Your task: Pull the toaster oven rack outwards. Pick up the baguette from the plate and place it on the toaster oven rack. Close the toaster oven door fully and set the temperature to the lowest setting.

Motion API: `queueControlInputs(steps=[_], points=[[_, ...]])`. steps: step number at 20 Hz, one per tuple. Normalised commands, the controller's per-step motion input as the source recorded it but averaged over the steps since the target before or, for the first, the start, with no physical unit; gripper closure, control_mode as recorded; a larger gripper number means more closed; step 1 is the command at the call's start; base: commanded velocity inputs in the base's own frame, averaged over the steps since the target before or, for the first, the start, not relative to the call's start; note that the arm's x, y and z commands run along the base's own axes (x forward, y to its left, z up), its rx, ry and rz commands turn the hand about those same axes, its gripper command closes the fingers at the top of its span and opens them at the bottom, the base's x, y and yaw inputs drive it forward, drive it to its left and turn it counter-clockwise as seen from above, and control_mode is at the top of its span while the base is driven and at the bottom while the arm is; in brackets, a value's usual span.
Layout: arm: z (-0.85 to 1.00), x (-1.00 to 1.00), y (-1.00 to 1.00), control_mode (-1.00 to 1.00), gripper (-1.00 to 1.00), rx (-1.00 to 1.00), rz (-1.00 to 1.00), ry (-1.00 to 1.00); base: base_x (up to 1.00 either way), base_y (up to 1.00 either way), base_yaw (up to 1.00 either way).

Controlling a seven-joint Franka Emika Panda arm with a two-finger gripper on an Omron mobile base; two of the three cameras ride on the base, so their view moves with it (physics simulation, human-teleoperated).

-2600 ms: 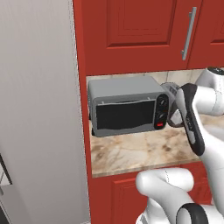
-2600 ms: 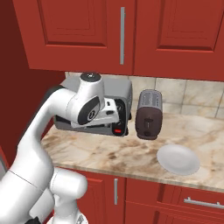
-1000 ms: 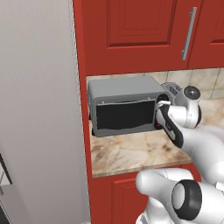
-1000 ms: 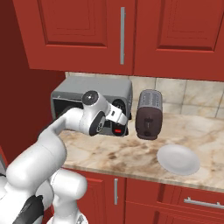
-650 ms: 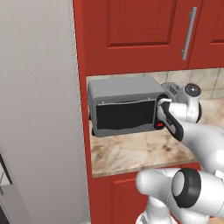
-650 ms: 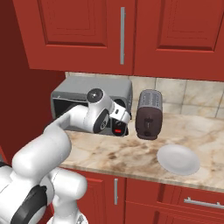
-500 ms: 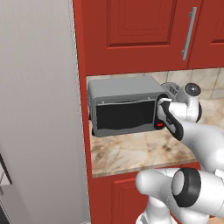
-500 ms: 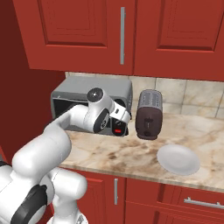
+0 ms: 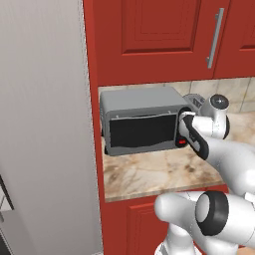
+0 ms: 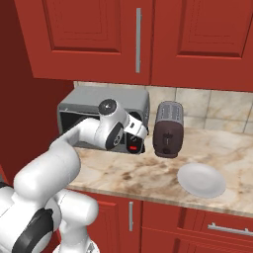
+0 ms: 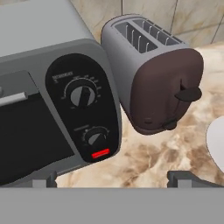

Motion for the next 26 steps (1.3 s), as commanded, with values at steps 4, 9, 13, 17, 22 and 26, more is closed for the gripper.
queueControlInputs(steps=[4,9,13,17,22,26], points=[[0.0,0.01,0.0,-1.0,-1.0,0.0,0.0,0.0,0.0,0.0,0.0],[0.0,0.12,0.0,-1.0,-1.0,0.0,0.0,0.0,0.0,0.0,0.0],[0.0,0.23,0.01,-1.0,-1.0,0.01,0.0,-0.08,0.0,0.0,0.0],[0.0,0.16,0.01,-1.0,-1.0,0.06,0.0,-0.19,0.0,0.0,0.0],[0.0,0.0,0.0,-1.0,-1.0,0.23,0.0,-0.27,0.0,0.0,0.0],[0.0,0.0,-0.01,-1.0,-1.0,0.21,0.0,-0.3,0.0,0.0,0.0]])
